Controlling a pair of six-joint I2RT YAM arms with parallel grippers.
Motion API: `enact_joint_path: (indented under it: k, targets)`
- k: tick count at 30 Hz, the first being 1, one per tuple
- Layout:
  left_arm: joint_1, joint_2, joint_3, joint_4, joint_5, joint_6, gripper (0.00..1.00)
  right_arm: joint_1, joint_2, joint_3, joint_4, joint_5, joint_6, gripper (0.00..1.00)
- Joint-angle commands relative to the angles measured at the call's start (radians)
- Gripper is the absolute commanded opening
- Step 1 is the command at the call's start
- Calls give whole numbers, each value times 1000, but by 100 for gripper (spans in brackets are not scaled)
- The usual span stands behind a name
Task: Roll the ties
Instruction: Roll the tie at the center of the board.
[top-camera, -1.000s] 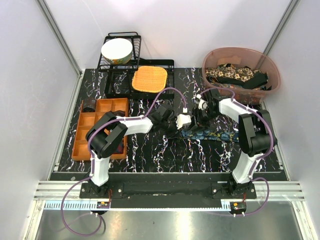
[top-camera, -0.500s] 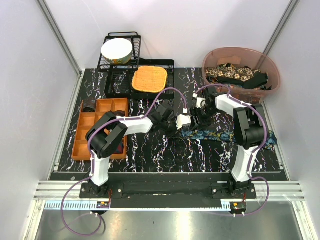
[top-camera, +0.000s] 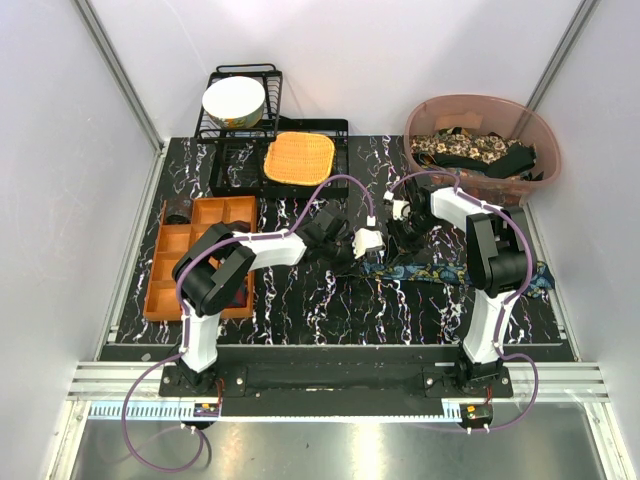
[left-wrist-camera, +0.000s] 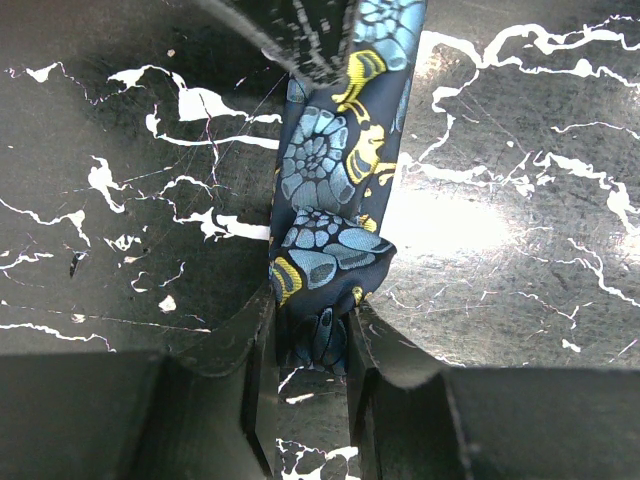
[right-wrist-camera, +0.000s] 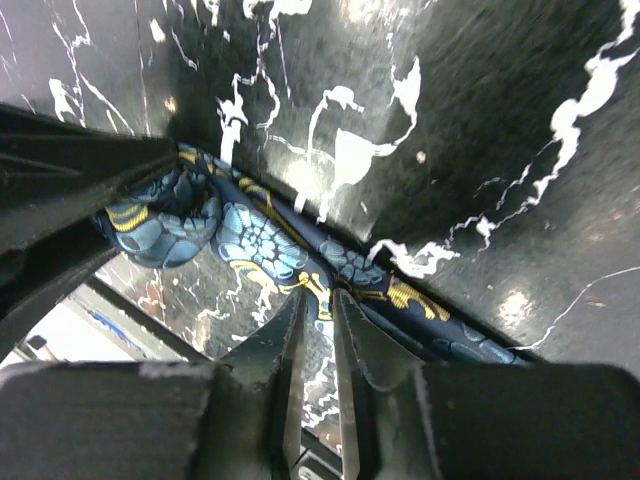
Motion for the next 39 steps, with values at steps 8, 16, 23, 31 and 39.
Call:
enact_joint_path:
  k: [8, 16, 23, 31, 39]
  targets:
    - [12, 75, -25, -131, -82, 22, 1, 2, -13, 68, -35, 8, -15, 38]
    - [11, 75, -31, -127, -87, 37, 1, 3, -42, 61, 4, -122, 76, 33]
    - [12, 76, -37, -122, -87, 33, 1, 19, 9, -19, 50, -93, 108, 26]
    - [15, 50, -42, -78, -79, -26, 0, 26, 58, -78, 68, -20, 113, 22]
    - [23, -37, -81, 39, -47, -122, 4, 25, 76, -76, 64, 45, 145, 20]
